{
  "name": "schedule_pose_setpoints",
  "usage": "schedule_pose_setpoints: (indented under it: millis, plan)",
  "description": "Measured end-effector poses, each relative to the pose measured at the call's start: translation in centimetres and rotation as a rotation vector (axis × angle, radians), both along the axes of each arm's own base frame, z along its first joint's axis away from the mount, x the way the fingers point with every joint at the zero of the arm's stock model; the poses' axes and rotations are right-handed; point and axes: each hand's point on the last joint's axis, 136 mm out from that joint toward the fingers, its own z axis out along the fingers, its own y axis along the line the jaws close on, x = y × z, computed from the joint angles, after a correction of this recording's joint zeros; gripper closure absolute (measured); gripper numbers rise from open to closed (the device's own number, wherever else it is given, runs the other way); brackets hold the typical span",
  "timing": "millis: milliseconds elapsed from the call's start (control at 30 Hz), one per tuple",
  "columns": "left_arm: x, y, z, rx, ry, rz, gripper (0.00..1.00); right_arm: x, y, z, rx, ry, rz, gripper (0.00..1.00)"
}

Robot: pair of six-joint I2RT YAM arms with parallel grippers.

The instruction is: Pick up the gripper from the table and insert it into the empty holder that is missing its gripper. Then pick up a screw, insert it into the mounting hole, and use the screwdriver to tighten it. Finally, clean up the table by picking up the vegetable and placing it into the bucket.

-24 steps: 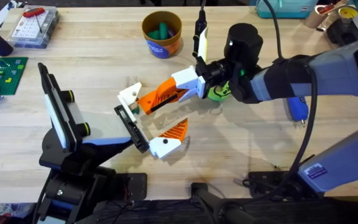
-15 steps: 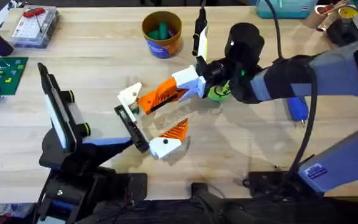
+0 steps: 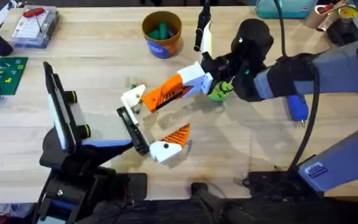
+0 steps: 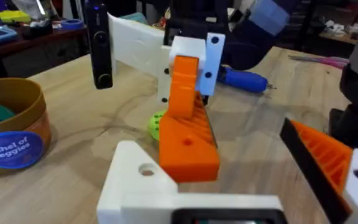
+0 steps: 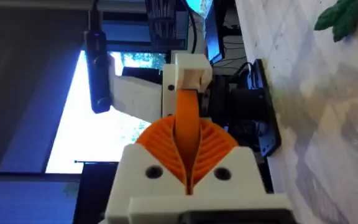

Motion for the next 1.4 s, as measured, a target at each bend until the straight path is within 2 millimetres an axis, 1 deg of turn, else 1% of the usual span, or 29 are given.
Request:
schedule_pose_setpoints:
  millis: [167,367,567,733,933,1400]
  plan:
    - [-0.1,0.0,0.0,0.000,0.000,-0.005,0.011,0.1,-0.2,0.4,0.009,-0.013,-0.002,0.985]
    - [-0.2,-0.1,0.0,-0.001,0.001,-0.013,0.011,-0.6,-1.0,1.2,0.018,-0.030,-0.012,0.984]
    - [-0.3,-0.1,0.0,-0.001,0.001,-0.017,0.011,-1.2,-1.7,0.0,0.004,-0.006,-0.027,0.984]
    - [-0.3,-0.1,0.0,-0.001,0.001,-0.018,0.011,-1.1,-1.5,-0.5,-0.012,0.025,-0.039,0.984]
    - [-0.3,-0.2,0.0,-0.001,0.001,-0.019,0.011,-1.5,-0.5,-0.6,-0.019,0.038,-0.044,0.984]
    - [-0.3,-0.2,0.0,-0.001,0.002,-0.020,0.011,-0.6,0.1,-0.7,-0.029,0.065,-0.104,0.984]
